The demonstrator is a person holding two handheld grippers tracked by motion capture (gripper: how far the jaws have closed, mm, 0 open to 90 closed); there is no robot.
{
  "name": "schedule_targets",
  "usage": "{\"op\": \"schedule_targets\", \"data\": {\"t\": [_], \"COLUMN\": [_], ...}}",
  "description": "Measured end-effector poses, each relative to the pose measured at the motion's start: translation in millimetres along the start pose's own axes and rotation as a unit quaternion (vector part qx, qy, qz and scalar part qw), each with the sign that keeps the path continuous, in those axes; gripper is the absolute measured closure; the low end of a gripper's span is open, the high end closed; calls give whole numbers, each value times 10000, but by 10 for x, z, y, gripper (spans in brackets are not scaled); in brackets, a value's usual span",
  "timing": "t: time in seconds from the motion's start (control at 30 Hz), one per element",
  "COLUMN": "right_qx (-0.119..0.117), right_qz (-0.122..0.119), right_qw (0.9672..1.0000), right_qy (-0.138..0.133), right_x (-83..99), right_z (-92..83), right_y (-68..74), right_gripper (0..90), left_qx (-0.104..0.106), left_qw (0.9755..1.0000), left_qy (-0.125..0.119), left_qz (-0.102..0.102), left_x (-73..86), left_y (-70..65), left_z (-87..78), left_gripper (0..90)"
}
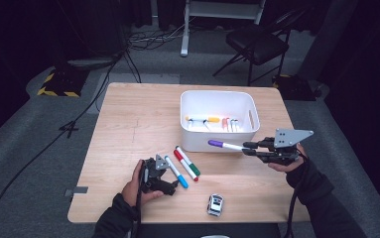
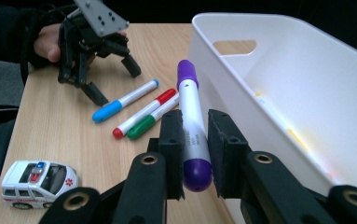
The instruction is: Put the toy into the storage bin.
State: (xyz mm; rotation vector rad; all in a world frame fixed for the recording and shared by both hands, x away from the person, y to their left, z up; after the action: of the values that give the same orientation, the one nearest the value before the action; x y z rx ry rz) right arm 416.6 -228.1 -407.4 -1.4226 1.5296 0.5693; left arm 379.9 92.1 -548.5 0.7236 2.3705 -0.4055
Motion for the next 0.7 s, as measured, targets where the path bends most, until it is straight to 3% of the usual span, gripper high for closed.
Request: {"op": "schedule_targets", "data": {"t": [0.37, 0.7], "right_qx": [157, 265], "right_qz": [-168, -191], "right_qw": [9995, 9991], "right_qy": [-215, -259], "right_x": [-367, -600], "right_z": [-243, -293], "right_y": [-190, -362], "right_gripper": [766, 766], "left_qx": [3, -3], "left_qw": [10000, 10000], "left_qy": [4, -1], "left_qz": [0, 2], "left_x": [0, 0], "left_y": [0, 0], "left_z": [-1, 1], "left_gripper": [4, 3]}}
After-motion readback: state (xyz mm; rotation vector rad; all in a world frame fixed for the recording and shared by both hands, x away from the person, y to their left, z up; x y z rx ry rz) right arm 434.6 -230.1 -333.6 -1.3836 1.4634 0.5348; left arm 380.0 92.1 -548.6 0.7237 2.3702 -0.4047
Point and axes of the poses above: each handheld gripper's, and its own axes: z roughly forward along the jaws, x roughly out of its underside, y roughly to its left, the point moved 6 cm from there along z, roughly forward along the jaws, and after that the axes turned 7 degrees about -z, right-handed, at the moved point
